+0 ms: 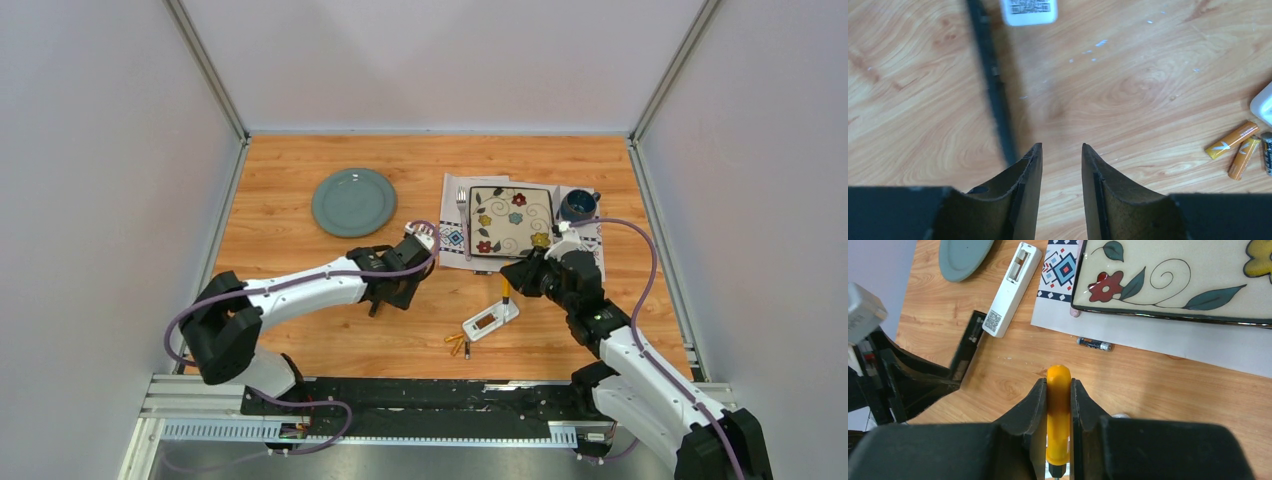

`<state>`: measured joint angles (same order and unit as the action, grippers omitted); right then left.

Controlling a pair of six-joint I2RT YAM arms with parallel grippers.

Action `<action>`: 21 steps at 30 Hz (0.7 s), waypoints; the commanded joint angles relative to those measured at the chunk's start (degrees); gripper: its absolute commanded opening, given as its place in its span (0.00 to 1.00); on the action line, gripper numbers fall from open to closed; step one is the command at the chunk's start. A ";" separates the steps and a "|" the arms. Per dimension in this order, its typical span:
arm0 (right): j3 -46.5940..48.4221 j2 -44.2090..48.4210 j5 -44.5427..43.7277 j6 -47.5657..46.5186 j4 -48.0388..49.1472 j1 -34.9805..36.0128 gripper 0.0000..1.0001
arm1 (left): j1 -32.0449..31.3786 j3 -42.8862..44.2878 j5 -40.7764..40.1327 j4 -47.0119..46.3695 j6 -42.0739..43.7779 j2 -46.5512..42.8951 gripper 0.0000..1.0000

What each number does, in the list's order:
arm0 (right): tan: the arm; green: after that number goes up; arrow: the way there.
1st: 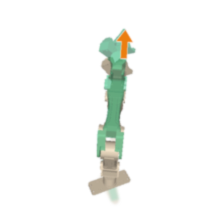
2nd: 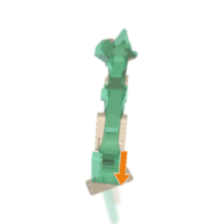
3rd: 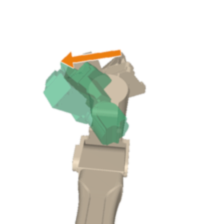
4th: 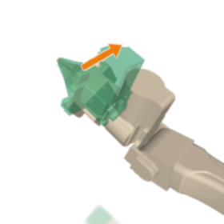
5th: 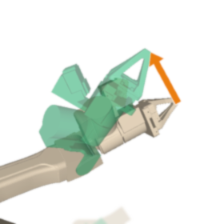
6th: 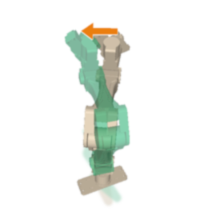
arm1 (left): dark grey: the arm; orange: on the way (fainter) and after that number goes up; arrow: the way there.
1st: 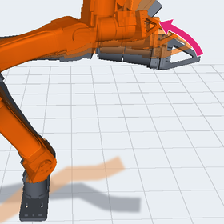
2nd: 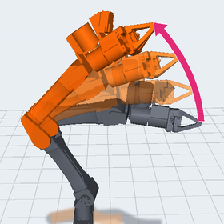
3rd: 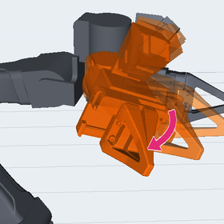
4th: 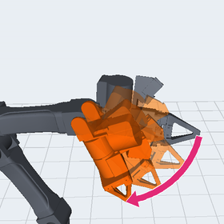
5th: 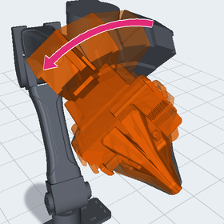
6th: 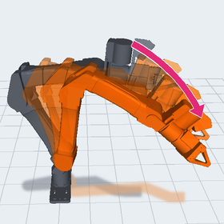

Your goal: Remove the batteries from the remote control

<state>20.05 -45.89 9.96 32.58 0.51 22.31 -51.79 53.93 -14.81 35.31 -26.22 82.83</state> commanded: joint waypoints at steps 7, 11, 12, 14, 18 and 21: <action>2.88 1.59 -0.99 -1.11 -0.34 -0.33 0.00 | -9.64 9.61 -6.55 3.89 5.04 12.71 0.44; 2.71 1.50 -1.08 -1.11 -0.25 -0.33 0.00 | -9.65 7.77 -7.78 2.14 3.81 9.04 0.51; 2.71 1.24 -1.08 -1.11 -0.25 -0.42 0.00 | -9.65 7.51 -8.13 1.87 3.89 8.24 0.52; 2.71 1.15 -0.82 -0.94 -0.34 -0.33 0.00 | -9.47 7.33 -9.61 2.74 4.07 6.57 0.58; 2.62 0.36 -0.29 -0.76 0.54 -0.33 0.00 | -7.89 6.80 -10.59 3.28 4.42 4.63 0.63; 2.71 -0.17 -0.11 -0.76 0.63 -0.25 0.00 | -4.73 5.13 -9.89 2.83 4.60 4.01 0.64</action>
<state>20.32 -45.65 9.91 32.47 -0.60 22.28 -59.75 60.66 -23.27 37.85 -22.41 88.84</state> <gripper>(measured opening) 0.168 0.637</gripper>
